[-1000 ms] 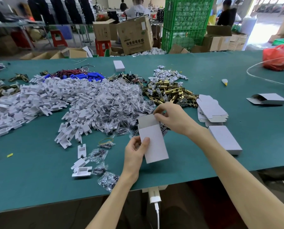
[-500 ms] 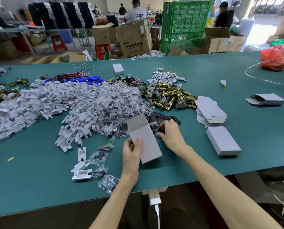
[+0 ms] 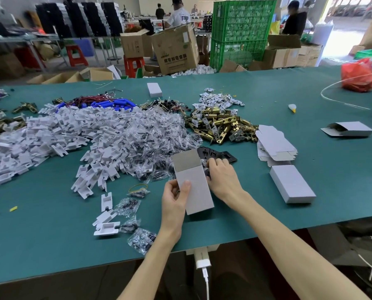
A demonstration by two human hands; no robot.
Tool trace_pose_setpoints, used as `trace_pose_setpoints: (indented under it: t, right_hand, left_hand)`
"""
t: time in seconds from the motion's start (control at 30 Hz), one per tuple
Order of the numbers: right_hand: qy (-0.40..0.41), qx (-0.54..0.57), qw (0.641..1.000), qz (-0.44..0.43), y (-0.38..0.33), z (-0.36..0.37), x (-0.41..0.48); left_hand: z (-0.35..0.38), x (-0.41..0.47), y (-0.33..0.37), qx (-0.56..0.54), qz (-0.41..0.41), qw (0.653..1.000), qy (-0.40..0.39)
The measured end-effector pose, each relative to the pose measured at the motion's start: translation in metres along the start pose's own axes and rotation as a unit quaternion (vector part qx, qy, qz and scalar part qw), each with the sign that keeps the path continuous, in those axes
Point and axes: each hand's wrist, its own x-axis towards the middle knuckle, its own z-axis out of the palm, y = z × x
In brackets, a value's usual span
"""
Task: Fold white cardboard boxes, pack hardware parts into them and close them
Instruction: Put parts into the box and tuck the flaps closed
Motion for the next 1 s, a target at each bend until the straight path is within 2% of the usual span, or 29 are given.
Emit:
trace_pose_setpoints:
  t: [0.13,0.27,0.47,0.6,0.9,1.0]
  right_hand:
    - [-0.031,-0.016,0.999,0.003,0.0,0.0,-0.005]
    - [-0.078,0.021,0.997,0.017,0.003,-0.007,-0.001]
    - [-0.079,0.024,0.997,0.002,0.004,-0.014,-0.003]
    - [-0.105,0.035,0.994,0.023,0.007,-0.015,-0.003]
    - [-0.037,0.126,0.991,0.035,0.022,-0.01,-0.007]
    - [-0.005,0.251,0.964,0.088,0.024,-0.013,-0.006]
  left_hand:
    - [0.001,-0.001,0.002,0.006,0.01,1.0,-0.008]
    - [0.0,-0.002,0.004,0.016,0.027,0.999,-0.037]
    - [0.001,-0.005,0.007,0.011,0.039,0.998,-0.047]
    - [0.001,-0.004,0.007,0.009,0.041,0.998,-0.042]
    - [0.0,-0.003,0.006,-0.006,0.031,0.999,-0.02]
    - [0.0,-0.004,0.006,-0.01,0.027,0.999,-0.019]
